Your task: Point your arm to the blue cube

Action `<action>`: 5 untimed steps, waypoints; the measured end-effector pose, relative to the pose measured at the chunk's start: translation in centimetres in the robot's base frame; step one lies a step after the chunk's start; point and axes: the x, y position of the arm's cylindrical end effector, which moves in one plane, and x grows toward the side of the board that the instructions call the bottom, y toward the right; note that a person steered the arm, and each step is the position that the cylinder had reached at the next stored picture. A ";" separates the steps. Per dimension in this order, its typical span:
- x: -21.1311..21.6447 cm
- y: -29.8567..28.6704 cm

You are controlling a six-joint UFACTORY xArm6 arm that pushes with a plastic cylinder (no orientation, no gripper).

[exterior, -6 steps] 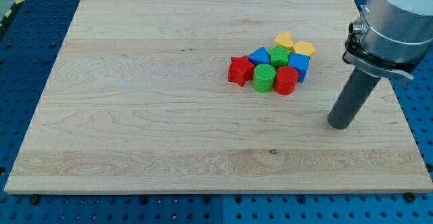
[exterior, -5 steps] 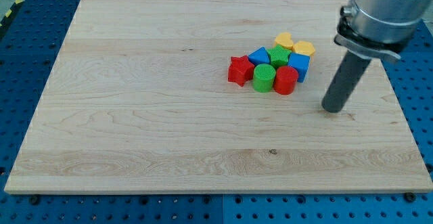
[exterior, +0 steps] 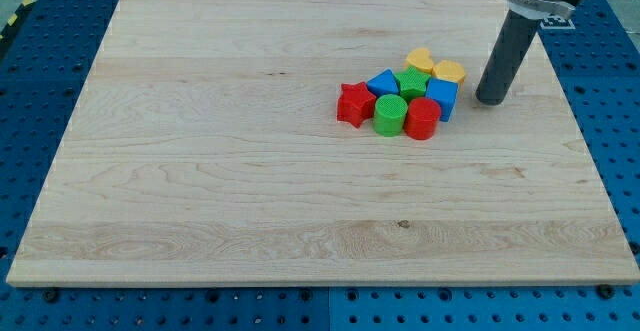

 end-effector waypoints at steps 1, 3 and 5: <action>0.0 0.2; 0.9 0.5; 1.0 -0.9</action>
